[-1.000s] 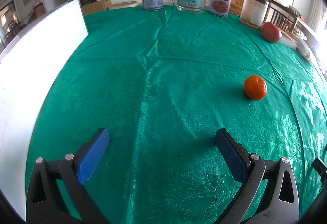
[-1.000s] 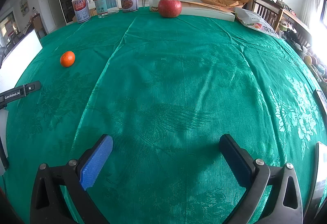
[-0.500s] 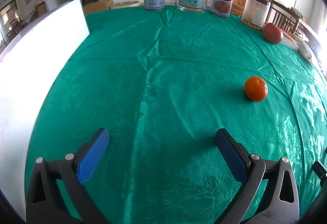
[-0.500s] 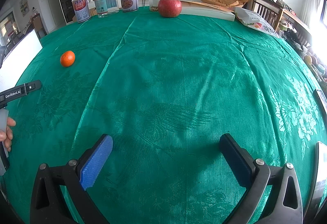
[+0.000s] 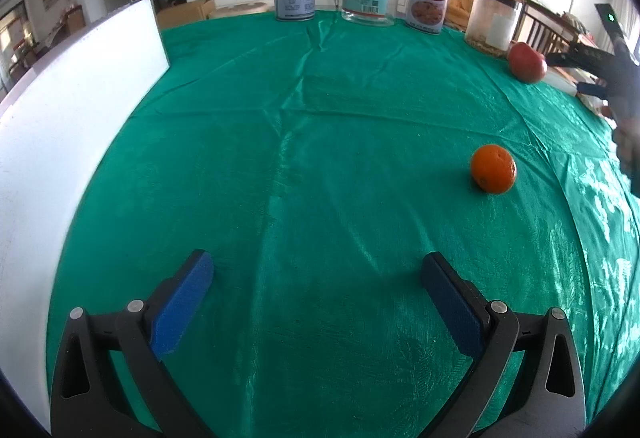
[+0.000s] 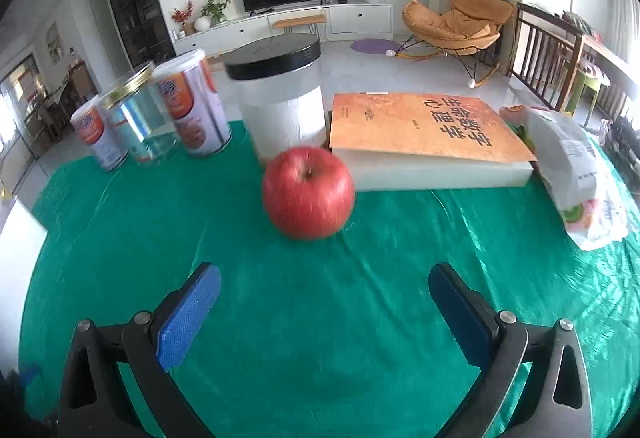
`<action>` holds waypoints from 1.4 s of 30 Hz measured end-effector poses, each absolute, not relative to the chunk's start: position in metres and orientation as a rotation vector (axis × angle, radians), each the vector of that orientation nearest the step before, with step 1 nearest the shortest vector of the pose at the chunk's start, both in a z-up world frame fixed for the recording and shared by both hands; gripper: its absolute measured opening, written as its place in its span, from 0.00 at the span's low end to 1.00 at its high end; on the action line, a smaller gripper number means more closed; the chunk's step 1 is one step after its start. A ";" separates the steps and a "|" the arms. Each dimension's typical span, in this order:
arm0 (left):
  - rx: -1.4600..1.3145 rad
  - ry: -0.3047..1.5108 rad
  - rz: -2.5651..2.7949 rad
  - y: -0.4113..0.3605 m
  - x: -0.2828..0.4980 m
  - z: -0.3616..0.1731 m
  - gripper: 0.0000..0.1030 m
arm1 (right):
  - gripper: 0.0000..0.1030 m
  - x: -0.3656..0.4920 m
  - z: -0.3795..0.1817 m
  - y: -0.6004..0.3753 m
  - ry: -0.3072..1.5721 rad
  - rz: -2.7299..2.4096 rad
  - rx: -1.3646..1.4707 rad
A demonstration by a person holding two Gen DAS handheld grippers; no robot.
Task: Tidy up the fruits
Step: 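Grasp the small orange with the left tool while the right tool grasps the red apple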
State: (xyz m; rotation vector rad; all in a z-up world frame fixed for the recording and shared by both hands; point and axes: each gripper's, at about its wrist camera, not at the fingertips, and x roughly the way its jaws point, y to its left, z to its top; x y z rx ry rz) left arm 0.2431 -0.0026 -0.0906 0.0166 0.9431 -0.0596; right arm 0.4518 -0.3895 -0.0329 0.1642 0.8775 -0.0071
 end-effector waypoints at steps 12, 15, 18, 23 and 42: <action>0.011 0.943 -0.059 -0.002 0.243 -0.090 1.00 | 0.66 0.470 -0.044 -0.382 0.970 0.005 0.209; 0.013 0.944 -0.058 -0.002 0.243 -0.090 1.00 | 0.67 0.421 -0.028 -0.382 1.039 0.096 0.170; 0.015 0.944 -0.056 -0.003 0.243 -0.090 1.00 | 0.67 0.358 -0.021 -0.377 1.136 0.161 0.100; 0.015 0.944 -0.056 -0.003 0.243 -0.090 1.00 | 0.67 0.254 -0.036 -0.360 1.171 0.174 0.004; 0.095 0.965 -0.275 -0.085 0.264 -0.063 0.96 | 1.00 0.161 -0.073 -0.344 0.930 -0.034 0.111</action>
